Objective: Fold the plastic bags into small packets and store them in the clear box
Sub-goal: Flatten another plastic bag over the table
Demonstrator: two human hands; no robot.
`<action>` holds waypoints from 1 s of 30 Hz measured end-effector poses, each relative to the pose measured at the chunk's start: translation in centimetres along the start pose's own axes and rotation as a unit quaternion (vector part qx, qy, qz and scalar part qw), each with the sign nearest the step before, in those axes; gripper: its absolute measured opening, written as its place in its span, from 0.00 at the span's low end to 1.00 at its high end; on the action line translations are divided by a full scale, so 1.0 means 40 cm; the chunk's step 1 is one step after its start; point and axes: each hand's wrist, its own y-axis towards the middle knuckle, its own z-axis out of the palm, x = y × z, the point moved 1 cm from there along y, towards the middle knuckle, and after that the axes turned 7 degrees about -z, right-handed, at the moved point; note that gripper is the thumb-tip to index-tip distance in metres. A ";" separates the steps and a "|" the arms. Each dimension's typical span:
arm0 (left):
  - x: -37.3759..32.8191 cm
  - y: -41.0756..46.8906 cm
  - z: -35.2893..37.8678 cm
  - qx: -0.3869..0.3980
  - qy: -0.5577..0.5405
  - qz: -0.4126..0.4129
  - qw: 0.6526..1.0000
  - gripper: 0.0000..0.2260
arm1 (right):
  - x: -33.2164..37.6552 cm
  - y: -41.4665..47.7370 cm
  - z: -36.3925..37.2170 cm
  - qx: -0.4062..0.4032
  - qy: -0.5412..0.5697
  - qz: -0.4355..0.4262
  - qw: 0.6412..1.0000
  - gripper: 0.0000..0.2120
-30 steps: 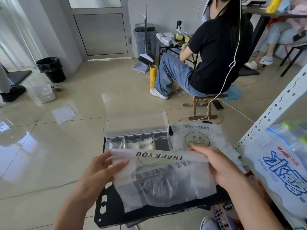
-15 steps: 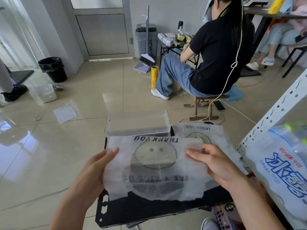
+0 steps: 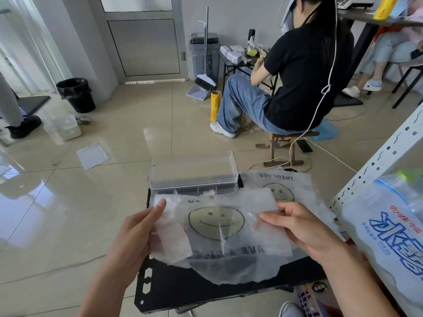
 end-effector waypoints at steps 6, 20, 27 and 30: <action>-0.008 -0.014 0.006 0.009 0.002 0.005 1.000 0.09 | 0.009 -0.001 0.006 -0.019 0.012 0.021 1.000 0.20; 0.017 0.020 -0.015 -0.065 0.005 0.058 0.996 0.12 | 0.002 0.001 0.036 -0.011 0.085 0.037 0.996 0.08; 0.033 0.033 -0.037 -0.051 0.047 0.035 0.997 0.07 | 0.001 -0.005 0.014 0.058 0.057 0.035 0.996 0.36; 0.035 0.032 -0.040 -0.029 0.064 0.023 0.997 0.05 | -0.005 -0.004 0.007 0.050 0.051 0.038 0.997 0.32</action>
